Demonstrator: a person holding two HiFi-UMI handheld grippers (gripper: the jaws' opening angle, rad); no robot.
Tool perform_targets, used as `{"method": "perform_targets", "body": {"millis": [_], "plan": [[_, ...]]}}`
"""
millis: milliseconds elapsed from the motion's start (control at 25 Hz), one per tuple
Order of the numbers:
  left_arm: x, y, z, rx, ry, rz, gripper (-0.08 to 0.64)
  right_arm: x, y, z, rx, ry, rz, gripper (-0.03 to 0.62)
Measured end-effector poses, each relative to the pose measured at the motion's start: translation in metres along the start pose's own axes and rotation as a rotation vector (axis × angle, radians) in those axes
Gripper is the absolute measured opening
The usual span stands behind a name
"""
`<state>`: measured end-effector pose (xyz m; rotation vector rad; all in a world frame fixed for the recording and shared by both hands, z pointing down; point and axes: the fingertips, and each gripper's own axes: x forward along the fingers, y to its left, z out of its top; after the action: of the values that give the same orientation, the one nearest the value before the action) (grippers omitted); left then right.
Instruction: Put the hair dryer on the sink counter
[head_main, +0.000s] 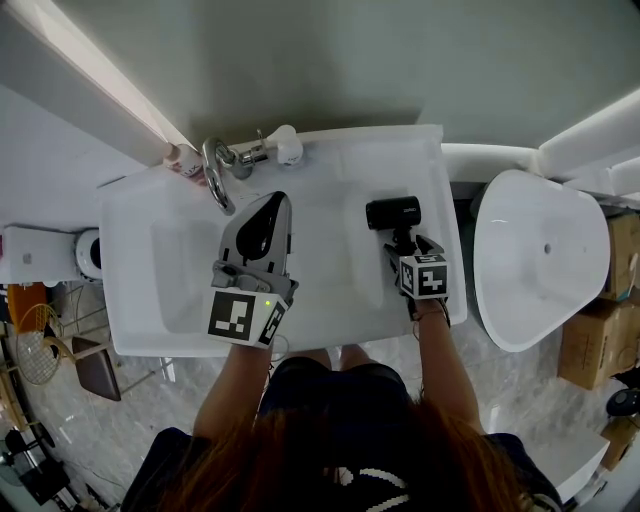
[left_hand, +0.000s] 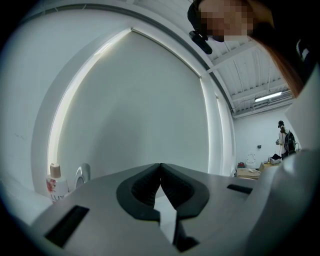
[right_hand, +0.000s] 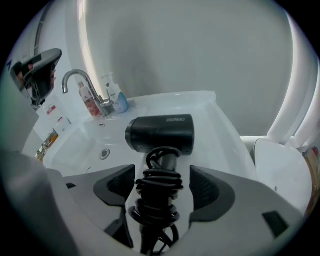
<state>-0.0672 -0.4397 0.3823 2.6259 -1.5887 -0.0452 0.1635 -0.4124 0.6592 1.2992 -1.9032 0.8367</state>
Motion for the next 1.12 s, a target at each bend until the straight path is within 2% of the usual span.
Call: {"method": "perform_targets", "body": {"millis": [120,160,400,600,720,920,1120], "plan": [[-0.002,-0.002,0.008,0.005,-0.017,-0.004,0.018,-0.029,-0.008,0.027,0.011,-0.093,-0.019,0.355],[-0.003,-0.003,0.011,0.008,-0.024,-0.005,0.018,-0.042,-0.009,0.041,0.000,-0.142,-0.029,0.323],[-0.007,-0.010,0.039,0.022,-0.069,-0.007,0.018,-0.148,0.003,0.138,-0.048,-0.537,-0.054,0.020],[-0.011,-0.020,0.071,0.048,-0.121,-0.015,0.018,-0.238,0.032,0.190,-0.085,-0.791,-0.010,0.017],[-0.016,-0.026,0.089,0.060,-0.156,-0.011,0.018,-0.281,0.045,0.207,-0.107,-0.904,0.013,0.017],[-0.017,-0.035,0.112,0.074,-0.201,-0.009,0.018,-0.319,0.060,0.217,-0.138,-0.999,0.024,0.015],[-0.023,-0.039,0.120,0.083,-0.216,-0.010,0.018,-0.332,0.071,0.216,-0.149,-1.030,0.033,0.015]]}}
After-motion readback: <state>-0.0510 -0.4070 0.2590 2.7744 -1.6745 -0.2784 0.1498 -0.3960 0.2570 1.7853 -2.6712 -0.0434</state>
